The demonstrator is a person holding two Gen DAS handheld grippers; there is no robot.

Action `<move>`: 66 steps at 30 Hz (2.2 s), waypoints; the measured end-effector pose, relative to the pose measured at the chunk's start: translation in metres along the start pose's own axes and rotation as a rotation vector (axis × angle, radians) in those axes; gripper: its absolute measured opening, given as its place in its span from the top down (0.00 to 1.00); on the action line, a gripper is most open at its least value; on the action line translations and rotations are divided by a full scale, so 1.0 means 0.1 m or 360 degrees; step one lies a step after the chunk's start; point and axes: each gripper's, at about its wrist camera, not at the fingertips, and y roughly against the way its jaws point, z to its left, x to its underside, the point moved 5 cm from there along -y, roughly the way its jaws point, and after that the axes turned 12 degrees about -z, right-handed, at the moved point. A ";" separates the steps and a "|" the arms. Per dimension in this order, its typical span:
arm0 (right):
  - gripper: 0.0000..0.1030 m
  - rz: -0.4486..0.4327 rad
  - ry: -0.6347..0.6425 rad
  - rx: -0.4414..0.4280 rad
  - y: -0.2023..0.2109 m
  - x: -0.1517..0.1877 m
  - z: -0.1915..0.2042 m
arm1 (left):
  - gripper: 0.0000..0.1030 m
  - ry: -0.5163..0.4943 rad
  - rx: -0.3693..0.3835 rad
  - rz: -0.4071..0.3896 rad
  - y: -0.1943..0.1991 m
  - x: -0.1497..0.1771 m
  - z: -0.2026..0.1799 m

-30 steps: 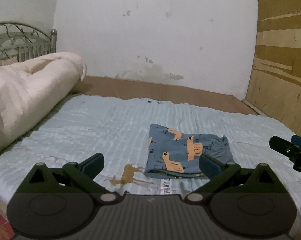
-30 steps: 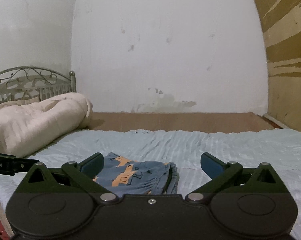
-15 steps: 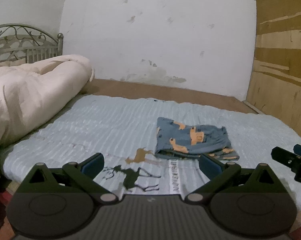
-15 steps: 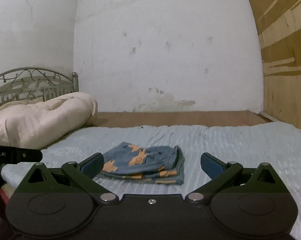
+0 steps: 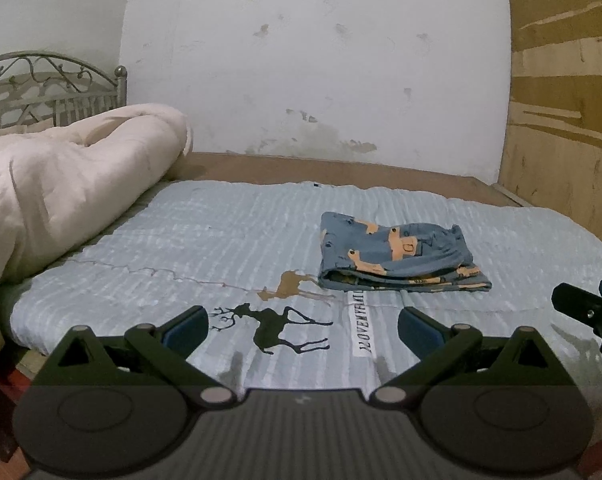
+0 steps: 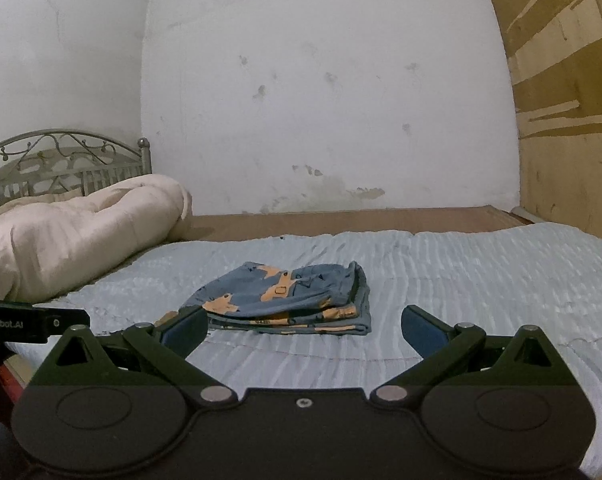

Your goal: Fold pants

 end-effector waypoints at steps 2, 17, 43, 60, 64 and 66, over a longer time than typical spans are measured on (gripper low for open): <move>0.01 0.0005 0.0004 0.0007 -0.02 0.02 -0.02 | 0.01 -0.0008 -0.0002 0.0013 -0.02 0.02 0.00; 0.01 0.0025 -0.0007 0.0024 -0.04 0.09 -0.06 | 0.01 -0.0014 -0.0002 0.0024 -0.03 0.05 -0.02; 0.01 0.0022 -0.0012 0.0026 -0.05 0.08 -0.05 | 0.01 -0.0013 -0.0001 0.0023 -0.03 0.05 -0.02; 0.01 0.0022 -0.0014 0.0023 -0.04 0.08 -0.05 | 0.01 0.0023 -0.0010 0.0022 -0.02 0.02 -0.03; 0.01 0.0024 -0.0015 0.0019 -0.04 0.08 -0.03 | 0.01 0.0025 -0.0041 0.0022 -0.03 0.02 0.01; 0.01 0.0025 -0.0016 0.0015 -0.03 0.08 -0.03 | 0.01 0.0022 -0.0052 0.0020 -0.02 0.02 0.01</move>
